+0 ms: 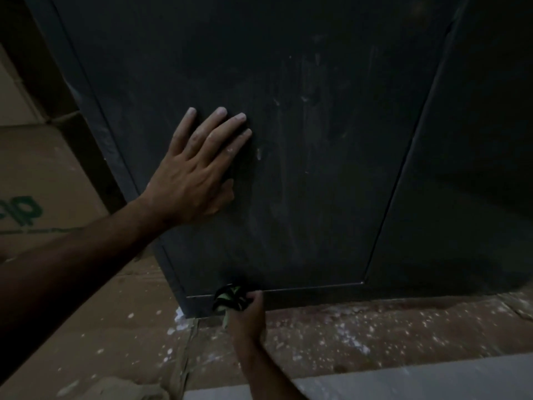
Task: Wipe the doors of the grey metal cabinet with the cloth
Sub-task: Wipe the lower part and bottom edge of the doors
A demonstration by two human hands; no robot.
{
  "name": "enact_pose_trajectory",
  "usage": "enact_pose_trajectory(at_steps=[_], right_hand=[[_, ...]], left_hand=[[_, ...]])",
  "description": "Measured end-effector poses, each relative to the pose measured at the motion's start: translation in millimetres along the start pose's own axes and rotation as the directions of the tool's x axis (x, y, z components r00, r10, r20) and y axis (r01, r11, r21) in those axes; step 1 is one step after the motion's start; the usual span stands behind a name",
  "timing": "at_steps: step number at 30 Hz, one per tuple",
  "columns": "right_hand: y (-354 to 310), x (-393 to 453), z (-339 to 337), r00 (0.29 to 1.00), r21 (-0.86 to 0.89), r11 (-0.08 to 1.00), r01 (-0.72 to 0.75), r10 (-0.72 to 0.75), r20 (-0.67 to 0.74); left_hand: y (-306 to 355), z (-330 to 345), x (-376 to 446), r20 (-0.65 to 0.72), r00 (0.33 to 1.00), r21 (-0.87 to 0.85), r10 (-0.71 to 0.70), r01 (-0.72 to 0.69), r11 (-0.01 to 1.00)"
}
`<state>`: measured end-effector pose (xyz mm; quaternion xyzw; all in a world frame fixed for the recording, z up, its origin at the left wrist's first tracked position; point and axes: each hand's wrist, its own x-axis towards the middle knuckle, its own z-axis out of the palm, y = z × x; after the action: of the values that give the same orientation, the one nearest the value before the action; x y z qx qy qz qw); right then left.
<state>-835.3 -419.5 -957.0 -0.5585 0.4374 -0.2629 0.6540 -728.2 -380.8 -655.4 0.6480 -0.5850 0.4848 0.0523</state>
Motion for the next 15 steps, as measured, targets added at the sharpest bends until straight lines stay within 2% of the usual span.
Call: enact_pose_trajectory(at_steps=[2,3,7,10,12,14,15], right_hand=[[4.9,5.8,3.0,0.996,0.064,0.997,-0.047,0.042,0.078],[5.9,12.1,-7.3,0.997,0.110,0.992,-0.064,0.058,0.050],[8.7,39.8,-66.6,0.966,0.029,0.997,-0.078,0.083,-0.246],[5.0,31.1,-56.2,0.949,0.045,0.995,-0.084,0.094,-0.302],[7.0,14.5,-17.0,0.982,-0.006,0.998,-0.056,0.054,-0.181],[1.9,-10.4,32.4,0.994,-0.078,0.992,-0.095,0.099,0.047],[-1.4,-21.5,52.9,0.985,-0.053,0.994,-0.093,0.099,0.140]], left_hand=[[-2.7,1.6,-2.2,-0.006,1.000,0.002,-0.003,0.003,1.000],[-3.8,1.7,-3.8,-0.014,1.000,0.000,-0.008,0.008,1.000],[-4.7,0.6,-16.1,-0.045,0.999,-0.008,-0.011,0.011,1.000],[-7.7,0.0,-28.9,-0.035,0.999,0.020,0.001,0.000,1.000],[-13.8,0.7,-37.6,-0.032,0.999,0.049,-0.024,0.025,0.998],[-20.7,2.6,-44.3,-0.017,0.999,0.054,-0.038,0.038,0.998],[-23.1,4.1,-45.8,-0.007,0.999,0.055,-0.037,0.038,0.998]])
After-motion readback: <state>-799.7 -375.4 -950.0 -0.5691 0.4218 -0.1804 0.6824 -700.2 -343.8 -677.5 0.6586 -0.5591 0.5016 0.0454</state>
